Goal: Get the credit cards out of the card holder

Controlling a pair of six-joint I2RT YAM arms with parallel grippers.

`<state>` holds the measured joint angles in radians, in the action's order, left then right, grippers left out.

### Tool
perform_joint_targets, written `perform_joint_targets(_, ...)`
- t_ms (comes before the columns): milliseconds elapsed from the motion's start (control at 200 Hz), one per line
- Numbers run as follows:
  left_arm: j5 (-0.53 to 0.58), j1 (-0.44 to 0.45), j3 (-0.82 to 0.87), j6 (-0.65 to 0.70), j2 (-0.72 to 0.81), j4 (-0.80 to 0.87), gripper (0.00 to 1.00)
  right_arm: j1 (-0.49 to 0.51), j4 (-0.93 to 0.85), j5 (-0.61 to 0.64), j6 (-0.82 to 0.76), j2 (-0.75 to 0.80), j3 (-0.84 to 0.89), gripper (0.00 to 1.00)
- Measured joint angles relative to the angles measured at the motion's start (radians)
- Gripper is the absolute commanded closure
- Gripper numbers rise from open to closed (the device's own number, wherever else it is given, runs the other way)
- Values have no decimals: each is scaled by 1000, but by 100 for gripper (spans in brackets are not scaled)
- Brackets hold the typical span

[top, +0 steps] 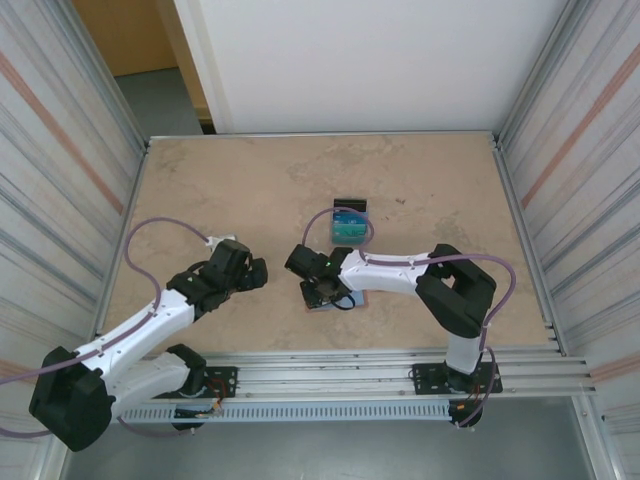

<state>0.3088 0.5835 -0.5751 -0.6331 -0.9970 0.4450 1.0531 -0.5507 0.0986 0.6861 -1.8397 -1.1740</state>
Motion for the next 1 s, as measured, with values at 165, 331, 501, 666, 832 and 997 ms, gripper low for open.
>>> perform_joint_targets(165,-2,0,0,0,0,0,1,0,0,-2,5,0,0,54)
perform_joint_targets(331,-3,0,0,0,0,0,1,14,-18,9,5,1,-8,47)
perform_joint_targets(501,-3,0,0,0,0,0,1,36,-38,13,5,1,-12,46)
perform_joint_targets(666,-3,0,0,0,0,1,1,39,-42,17,5,1,-12,49)
perform_joint_targets(832,-3,0,0,0,1,1,1,39,-35,16,11,0,-8,56)
perform_joint_targets(997,-3,0,0,0,8,6,1,38,-22,16,12,2,1,62)
